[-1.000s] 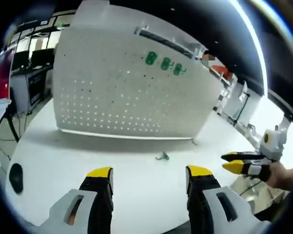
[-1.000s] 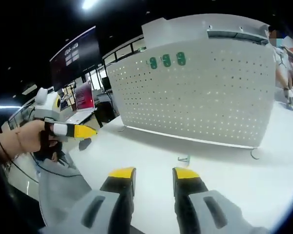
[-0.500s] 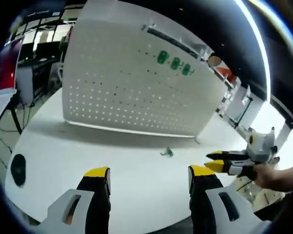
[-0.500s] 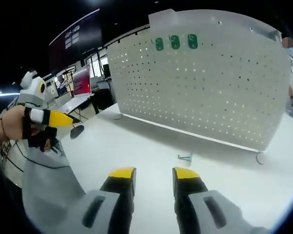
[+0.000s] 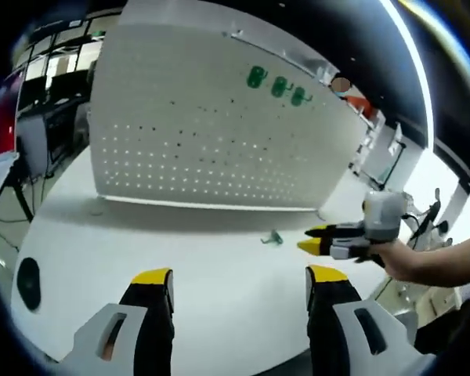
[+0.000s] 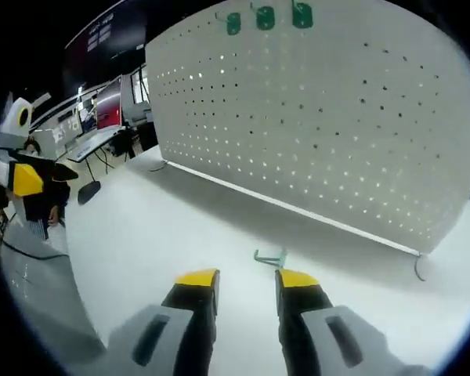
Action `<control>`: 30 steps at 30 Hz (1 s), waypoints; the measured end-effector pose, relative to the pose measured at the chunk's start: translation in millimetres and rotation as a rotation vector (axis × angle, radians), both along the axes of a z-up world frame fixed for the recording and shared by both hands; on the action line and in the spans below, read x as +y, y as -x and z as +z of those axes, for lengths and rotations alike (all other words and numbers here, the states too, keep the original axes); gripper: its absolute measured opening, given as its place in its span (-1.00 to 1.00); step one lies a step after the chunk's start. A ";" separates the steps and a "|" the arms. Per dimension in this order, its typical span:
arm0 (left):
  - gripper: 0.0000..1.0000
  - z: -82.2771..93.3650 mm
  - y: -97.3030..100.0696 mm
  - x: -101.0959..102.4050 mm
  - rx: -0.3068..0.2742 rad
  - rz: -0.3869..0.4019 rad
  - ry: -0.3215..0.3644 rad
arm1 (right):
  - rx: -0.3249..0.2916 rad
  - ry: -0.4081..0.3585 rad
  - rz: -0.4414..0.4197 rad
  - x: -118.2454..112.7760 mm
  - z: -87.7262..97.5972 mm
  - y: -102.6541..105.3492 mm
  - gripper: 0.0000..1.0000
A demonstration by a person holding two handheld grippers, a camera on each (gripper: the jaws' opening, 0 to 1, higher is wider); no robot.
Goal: Insert the hook assembly into the mounting plate slot until the hook locks in place.
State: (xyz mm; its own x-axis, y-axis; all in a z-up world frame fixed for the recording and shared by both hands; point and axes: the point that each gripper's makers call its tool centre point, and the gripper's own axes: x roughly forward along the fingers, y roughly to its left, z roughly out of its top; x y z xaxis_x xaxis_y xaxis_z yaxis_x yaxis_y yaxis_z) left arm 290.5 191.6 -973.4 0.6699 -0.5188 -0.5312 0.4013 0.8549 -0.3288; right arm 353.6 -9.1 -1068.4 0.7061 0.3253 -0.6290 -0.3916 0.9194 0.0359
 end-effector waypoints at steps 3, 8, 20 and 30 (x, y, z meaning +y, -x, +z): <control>0.39 -0.5 0.1 -1.6 0.010 -0.001 0.015 | 0.042 0.071 0.006 -9.4 -21.4 -8.2 -0.48; 0.39 -2.5 -2.7 -2.5 0.023 -0.003 0.026 | 0.067 0.099 0.023 -9.9 -37.9 -19.5 -0.50; 0.31 -5.2 1.5 -3.6 0.038 -0.014 0.031 | 0.089 0.192 0.033 -19.0 -60.4 -42.7 -0.69; 0.29 -0.5 -3.9 3.5 0.034 -0.004 0.043 | 0.085 0.169 0.026 -18.9 -64.9 -48.3 -0.93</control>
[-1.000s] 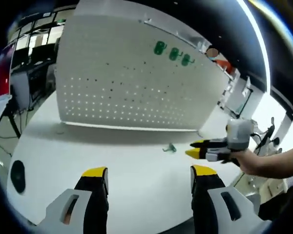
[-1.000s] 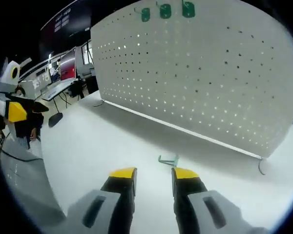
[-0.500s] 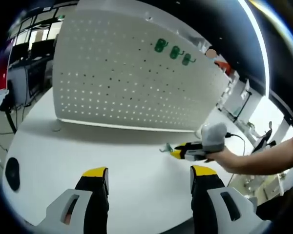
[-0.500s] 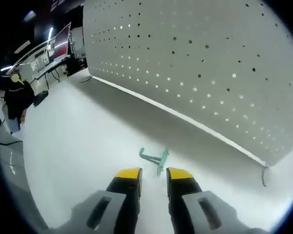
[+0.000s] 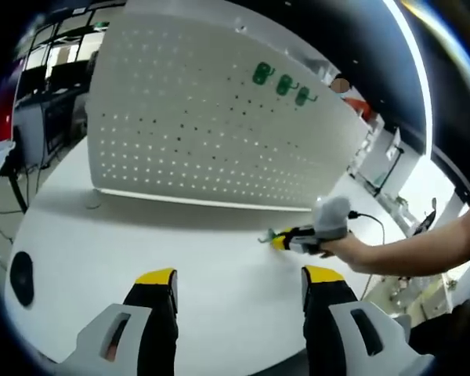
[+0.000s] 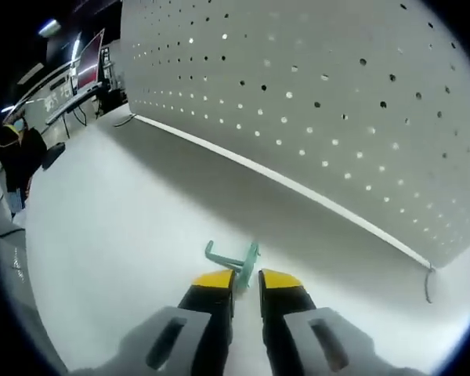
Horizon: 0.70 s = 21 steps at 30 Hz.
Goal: Insert the hook assembly into the mounting plate slot until the hook locks in place.
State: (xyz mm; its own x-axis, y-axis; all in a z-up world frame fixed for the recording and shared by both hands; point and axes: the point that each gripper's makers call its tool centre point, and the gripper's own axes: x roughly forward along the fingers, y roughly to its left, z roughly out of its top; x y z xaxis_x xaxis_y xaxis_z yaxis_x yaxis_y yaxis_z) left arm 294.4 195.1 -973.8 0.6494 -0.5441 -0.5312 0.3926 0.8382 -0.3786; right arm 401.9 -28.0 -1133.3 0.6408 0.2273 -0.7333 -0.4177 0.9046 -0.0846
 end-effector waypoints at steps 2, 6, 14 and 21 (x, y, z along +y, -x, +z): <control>0.28 0.3 -1.1 -0.3 -0.001 -0.002 0.004 | -0.001 0.005 -0.001 -0.9 0.1 -0.2 -0.95; 0.27 0.1 -2.9 -1.2 0.004 -0.002 0.013 | 0.009 -0.014 -0.018 -1.3 0.6 0.4 -0.98; 0.28 13.6 -9.0 -12.5 -0.010 -0.012 0.051 | -0.092 -0.107 -0.070 2.8 40.9 -8.3 -0.99; 0.28 33.8 -17.2 -29.0 -0.038 -0.033 0.093 | -0.203 -0.180 -0.026 25.9 96.1 -9.2 -0.99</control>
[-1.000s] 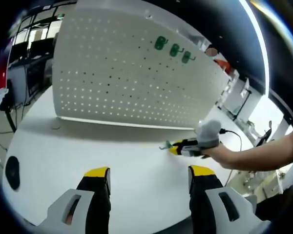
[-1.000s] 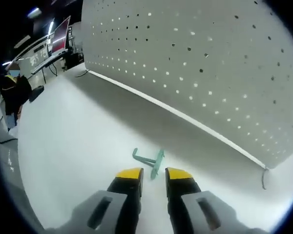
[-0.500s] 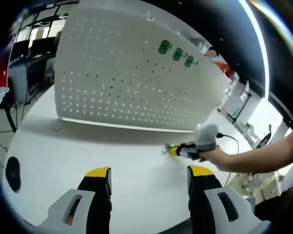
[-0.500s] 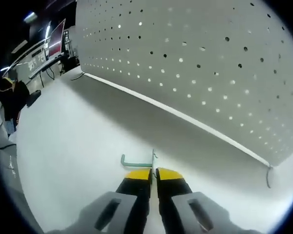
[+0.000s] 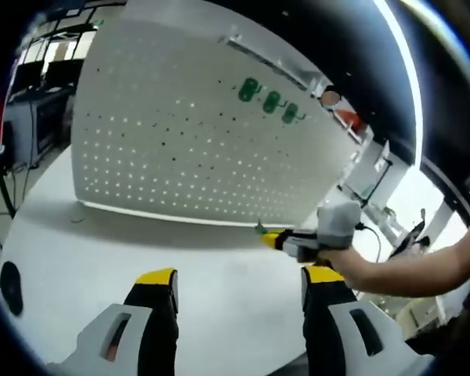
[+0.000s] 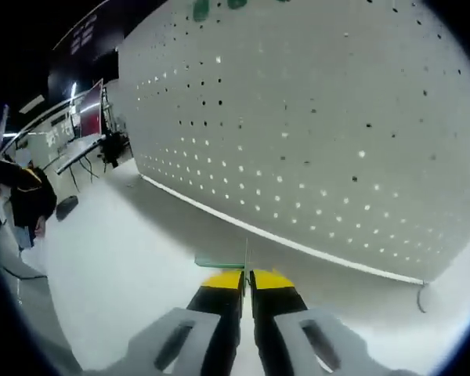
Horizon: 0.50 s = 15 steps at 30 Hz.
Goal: Insert the hook assembly into the mounting plate slot until the hook locks in place.
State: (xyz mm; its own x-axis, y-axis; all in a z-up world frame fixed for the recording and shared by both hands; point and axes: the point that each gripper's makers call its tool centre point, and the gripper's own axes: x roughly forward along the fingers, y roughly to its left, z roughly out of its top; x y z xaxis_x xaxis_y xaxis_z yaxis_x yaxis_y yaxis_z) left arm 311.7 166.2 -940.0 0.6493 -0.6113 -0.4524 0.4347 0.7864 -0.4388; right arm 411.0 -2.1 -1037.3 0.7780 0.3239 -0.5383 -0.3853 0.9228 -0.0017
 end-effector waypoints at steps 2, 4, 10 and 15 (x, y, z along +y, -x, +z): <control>0.25 3.7 -2.3 -3.2 -0.006 -0.008 0.009 | -0.021 -0.076 0.007 11.6 15.4 3.3 -0.99; 0.24 7.3 -5.2 -6.1 -0.011 -0.008 0.030 | 0.000 -0.196 0.002 24.5 28.9 12.9 -0.99; 0.25 15.3 -10.2 -14.0 -0.010 0.004 0.083 | -0.047 -0.305 0.059 51.4 69.0 40.3 -0.99; 0.19 22.9 -10.6 -28.5 -0.005 -0.020 0.130 | -0.082 -0.395 0.106 75.6 98.6 61.4 -0.99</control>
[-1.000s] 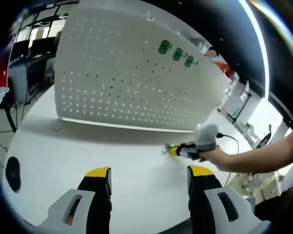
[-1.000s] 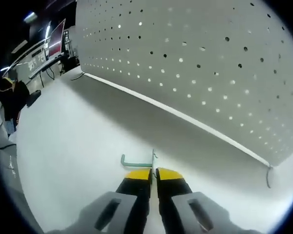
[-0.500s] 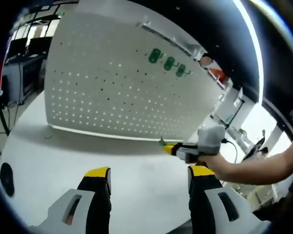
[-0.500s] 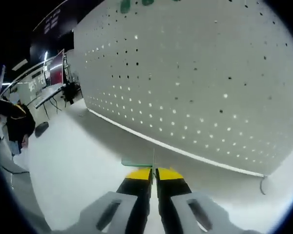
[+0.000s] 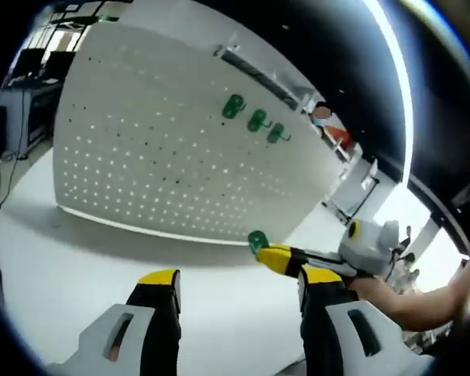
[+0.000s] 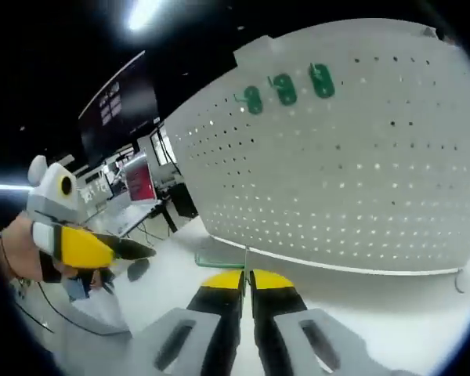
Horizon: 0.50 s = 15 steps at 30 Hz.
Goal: Insert the hook assembly into the mounting plate slot until the hook locks in place.
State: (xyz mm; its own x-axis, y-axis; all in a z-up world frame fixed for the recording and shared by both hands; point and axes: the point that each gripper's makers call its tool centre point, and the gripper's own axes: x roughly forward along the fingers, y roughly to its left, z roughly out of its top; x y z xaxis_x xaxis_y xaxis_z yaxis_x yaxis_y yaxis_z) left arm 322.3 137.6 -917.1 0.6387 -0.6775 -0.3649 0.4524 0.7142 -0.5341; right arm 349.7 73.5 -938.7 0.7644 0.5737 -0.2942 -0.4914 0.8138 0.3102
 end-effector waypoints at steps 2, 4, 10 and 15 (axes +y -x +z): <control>0.16 3.2 0.5 -4.9 0.003 -0.007 0.024 | -0.014 -0.006 0.011 5.4 4.6 4.9 -0.99; 0.14 7.7 0.8 -10.6 0.011 -0.009 0.064 | -0.021 -0.034 0.023 11.3 9.2 9.6 -0.99; -0.09 13.8 -0.3 -14.5 0.007 0.005 0.096 | -0.033 -0.083 0.019 19.2 14.4 21.6 -0.99; -0.27 15.3 0.3 -15.9 0.015 0.010 0.126 | -0.051 -0.147 0.027 25.7 22.0 28.0 -0.99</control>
State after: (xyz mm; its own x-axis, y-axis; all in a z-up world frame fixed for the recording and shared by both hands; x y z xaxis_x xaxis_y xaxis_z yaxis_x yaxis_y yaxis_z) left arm 322.0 121.8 -901.8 0.6407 -0.7122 -0.2867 0.4367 0.6453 -0.6268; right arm 321.6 99.2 -916.7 0.7601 0.6282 -0.1663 -0.5307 0.7477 0.3991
